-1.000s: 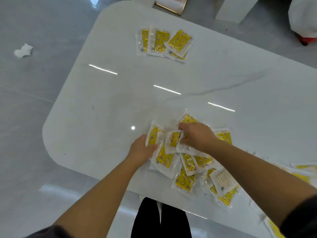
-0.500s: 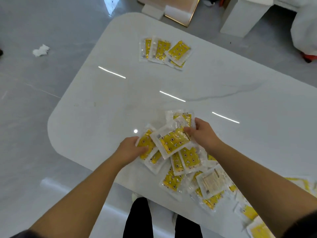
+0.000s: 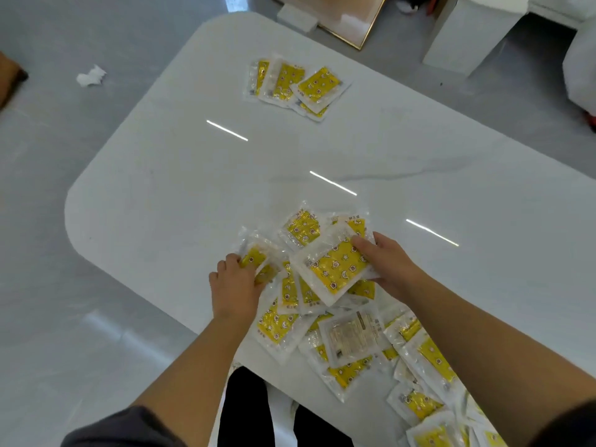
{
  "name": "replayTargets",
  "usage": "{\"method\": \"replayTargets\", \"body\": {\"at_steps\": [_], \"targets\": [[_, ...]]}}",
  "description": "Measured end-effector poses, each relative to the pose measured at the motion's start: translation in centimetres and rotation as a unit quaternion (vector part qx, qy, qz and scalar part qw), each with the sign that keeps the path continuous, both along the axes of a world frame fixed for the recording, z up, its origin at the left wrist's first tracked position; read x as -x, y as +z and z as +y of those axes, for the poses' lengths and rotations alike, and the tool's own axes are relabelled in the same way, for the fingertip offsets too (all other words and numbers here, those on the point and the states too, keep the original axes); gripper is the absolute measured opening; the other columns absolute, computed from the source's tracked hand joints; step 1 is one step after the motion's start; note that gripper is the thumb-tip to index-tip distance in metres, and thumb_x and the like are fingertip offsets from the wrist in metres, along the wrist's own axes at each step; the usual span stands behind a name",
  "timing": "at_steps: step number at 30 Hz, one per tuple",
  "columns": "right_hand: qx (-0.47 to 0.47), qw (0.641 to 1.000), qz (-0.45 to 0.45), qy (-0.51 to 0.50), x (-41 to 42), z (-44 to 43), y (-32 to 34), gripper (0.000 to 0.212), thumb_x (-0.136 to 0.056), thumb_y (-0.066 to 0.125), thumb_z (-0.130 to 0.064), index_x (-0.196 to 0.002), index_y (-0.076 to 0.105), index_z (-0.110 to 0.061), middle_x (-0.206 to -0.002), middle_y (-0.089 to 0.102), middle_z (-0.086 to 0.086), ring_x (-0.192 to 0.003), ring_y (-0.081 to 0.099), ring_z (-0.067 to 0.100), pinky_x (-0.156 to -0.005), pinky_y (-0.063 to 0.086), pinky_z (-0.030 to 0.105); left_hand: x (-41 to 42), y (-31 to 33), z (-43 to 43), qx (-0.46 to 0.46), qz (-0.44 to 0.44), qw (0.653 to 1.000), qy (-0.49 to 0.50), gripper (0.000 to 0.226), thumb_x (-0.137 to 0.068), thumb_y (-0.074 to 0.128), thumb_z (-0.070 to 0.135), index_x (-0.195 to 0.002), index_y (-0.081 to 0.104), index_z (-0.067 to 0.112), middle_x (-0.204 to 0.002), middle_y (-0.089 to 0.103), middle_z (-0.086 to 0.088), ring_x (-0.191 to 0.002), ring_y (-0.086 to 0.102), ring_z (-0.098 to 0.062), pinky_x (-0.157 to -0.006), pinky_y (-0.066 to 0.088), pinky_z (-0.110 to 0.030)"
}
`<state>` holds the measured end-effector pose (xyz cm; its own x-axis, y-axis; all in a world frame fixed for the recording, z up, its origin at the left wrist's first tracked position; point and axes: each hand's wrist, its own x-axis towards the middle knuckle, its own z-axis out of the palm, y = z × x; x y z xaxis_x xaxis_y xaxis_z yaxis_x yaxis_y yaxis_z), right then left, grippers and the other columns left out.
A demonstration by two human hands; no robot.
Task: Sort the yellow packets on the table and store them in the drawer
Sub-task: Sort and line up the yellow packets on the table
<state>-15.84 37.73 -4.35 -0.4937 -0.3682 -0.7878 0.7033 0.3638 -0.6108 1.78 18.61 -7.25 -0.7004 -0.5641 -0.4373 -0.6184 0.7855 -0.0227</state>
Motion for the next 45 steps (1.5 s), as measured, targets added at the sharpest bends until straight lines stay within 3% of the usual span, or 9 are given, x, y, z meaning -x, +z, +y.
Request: {"method": "replayTargets", "body": {"at_steps": [3, 9, 14, 19, 26, 31, 38, 41, 45], "targets": [[0.029, 0.999, -0.028, 0.015, -0.1, 0.4, -0.3, 0.024, -0.089, 0.066, -0.02, -0.112, 0.061, -0.018, -0.104, 0.073, 0.006, -0.094, 0.071, 0.025, -0.078, 0.058, 0.04, 0.3, 0.5, -0.1, -0.017, 0.017, 1.0, 0.012, 0.027, -0.091, 0.056, 0.042, -0.101, 0.064, 0.017, -0.1, 0.05, -0.002, -0.092, 0.053, -0.021, -0.081, 0.037, -0.032], [0.041, 0.996, -0.067, 0.051, 1.1, 0.1, 0.3, 0.034, -0.084, 0.07, -0.01, -0.115, 0.059, -0.015, -0.107, 0.071, 0.009, -0.094, 0.071, 0.026, -0.077, 0.059, 0.039, 3.7, 3.4, -1.0, -0.238, 0.165, 0.939, 0.183, 0.026, -0.082, 0.072, 0.025, -0.084, 0.048, 0.015, -0.074, 0.05, 0.003, -0.064, 0.049, -0.012, -0.051, 0.033, -0.02], [0.007, 0.999, -0.038, 0.022, 5.1, -0.3, 0.9, 0.03, -0.085, 0.07, -0.019, -0.114, 0.062, -0.013, -0.105, 0.072, 0.009, -0.091, 0.07, 0.025, -0.078, 0.058, 0.038, 10.3, 5.1, -2.5, -0.363, 0.217, 0.861, 0.282, 0.043, -0.08, 0.075, 0.023, -0.11, 0.043, 0.022, -0.091, 0.056, 0.01, -0.079, 0.059, -0.008, -0.063, 0.046, -0.02], [-0.038, 0.997, 0.032, -0.057, 11.3, -2.0, 0.2, 0.034, -0.086, 0.069, -0.03, -0.113, 0.063, -0.011, -0.106, 0.072, 0.008, -0.093, 0.07, 0.025, -0.079, 0.057, 0.037, 18.7, 4.0, -4.6, -0.394, 0.227, 0.846, 0.279, 0.016, -0.083, 0.071, 0.031, -0.091, 0.065, 0.018, -0.092, 0.07, -0.004, -0.09, 0.068, -0.024, -0.084, 0.054, -0.039], [-0.026, 0.995, 0.057, -0.073, 18.8, -5.1, -1.5, 0.03, -0.089, 0.065, -0.012, -0.117, 0.057, -0.019, -0.105, 0.066, 0.002, -0.089, 0.064, 0.017, -0.069, 0.053, 0.029, 29.0, 1.7, -6.8, -0.402, 0.211, 0.857, 0.244, 0.008, -0.085, 0.067, 0.022, -0.082, 0.061, 0.027, -0.099, 0.069, -0.005, -0.095, 0.067, -0.025, -0.091, 0.053, -0.042], [-0.069, 0.988, 0.103, -0.087, 21.0, -5.8, -2.4, 0.014, -0.087, 0.069, -0.027, -0.098, 0.062, -0.023, -0.099, 0.068, 0.003, -0.09, 0.065, 0.021, -0.075, 0.054, 0.034, 33.4, 0.9, -7.1, -0.384, 0.219, 0.87, 0.22, 0.013, -0.081, 0.069, 0.023, -0.091, 0.065, 0.017, -0.099, 0.069, -0.007, -0.093, 0.066, -0.025, -0.088, 0.054, -0.043], [-0.13, 0.984, 0.076, -0.094, 21.9, -6.5, -2.7, 0.016, -0.089, 0.066, -0.03, -0.097, 0.062, -0.017, -0.087, 0.065, 0.003, -0.075, 0.062, 0.018, -0.067, 0.052, 0.031, 34.6, -0.5, -7.3, -0.349, 0.197, 0.884, 0.24, 0.022, -0.083, 0.067, 0.028, -0.098, 0.064, 0.012, -0.104, 0.067, -0.01, -0.099, 0.063, -0.027, -0.091, 0.051, -0.042], [-0.086, 0.984, 0.079, -0.136, 22.5, -7.0, -2.3, 0.016, -0.092, 0.062, -0.033, -0.098, 0.06, -0.018, -0.096, 0.065, 0.005, -0.078, 0.064, 0.018, -0.066, 0.055, 0.031, 35.1, -0.7, -7.5, -0.382, 0.23, 0.852, 0.274, 0.023, -0.085, 0.065, 0.029, -0.102, 0.063, 0.013, -0.107, 0.067, -0.01, -0.101, 0.063, -0.028, -0.09, 0.051, -0.042], [-0.158, 0.987, -0.002, -0.022, 20.9, -6.9, -2.5, 0.034, -0.093, 0.055, -0.046, -0.099, 0.058, -0.013, -0.091, 0.068, 0.007, -0.069, 0.064, 0.022, -0.066, 0.052, 0.03, 33.4, 0.0, -7.6, -0.269, 0.239, 0.888, 0.285, 0.038, -0.087, 0.063, 0.036, -0.119, 0.058, 0.015, -0.104, 0.058, 0.005, -0.095, 0.054, -0.014, -0.081, 0.043, -0.027]]}}
